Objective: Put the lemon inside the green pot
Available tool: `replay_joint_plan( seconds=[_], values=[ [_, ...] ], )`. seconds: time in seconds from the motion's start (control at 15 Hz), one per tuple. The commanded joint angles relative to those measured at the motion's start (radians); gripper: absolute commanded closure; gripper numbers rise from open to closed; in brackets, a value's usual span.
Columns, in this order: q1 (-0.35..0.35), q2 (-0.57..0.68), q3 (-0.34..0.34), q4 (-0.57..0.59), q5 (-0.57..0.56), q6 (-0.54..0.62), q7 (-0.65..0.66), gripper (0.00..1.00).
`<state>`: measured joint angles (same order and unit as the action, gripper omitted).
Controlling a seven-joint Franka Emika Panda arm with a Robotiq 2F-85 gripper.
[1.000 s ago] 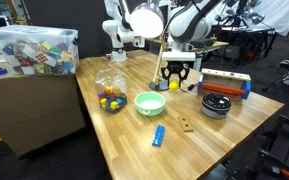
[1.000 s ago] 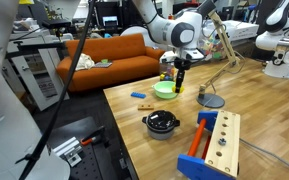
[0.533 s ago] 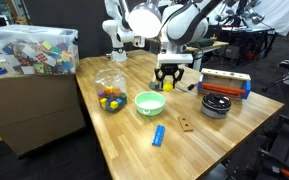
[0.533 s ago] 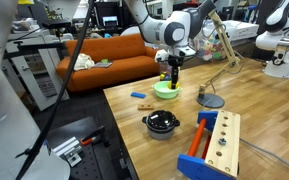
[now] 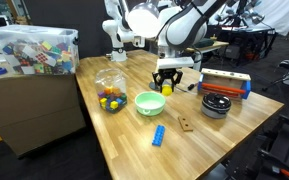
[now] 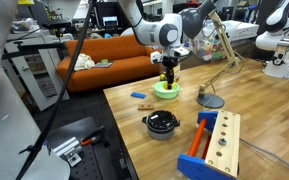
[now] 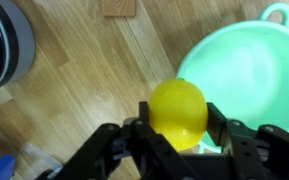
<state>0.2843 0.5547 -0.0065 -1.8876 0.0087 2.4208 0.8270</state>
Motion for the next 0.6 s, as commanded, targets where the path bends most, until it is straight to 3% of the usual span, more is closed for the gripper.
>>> replay_joint_plan(
  seconds=[0.0, 0.4, 0.53],
  values=[
    [0.002, -0.04, -0.004, -0.062, -0.026, 0.042, -0.028, 0.68],
    [0.049, -0.085, -0.007, -0.097, -0.113, 0.081, -0.024, 0.68],
    [0.041, -0.097, 0.018, -0.097, -0.096, 0.055, -0.051, 0.68]
  ],
)
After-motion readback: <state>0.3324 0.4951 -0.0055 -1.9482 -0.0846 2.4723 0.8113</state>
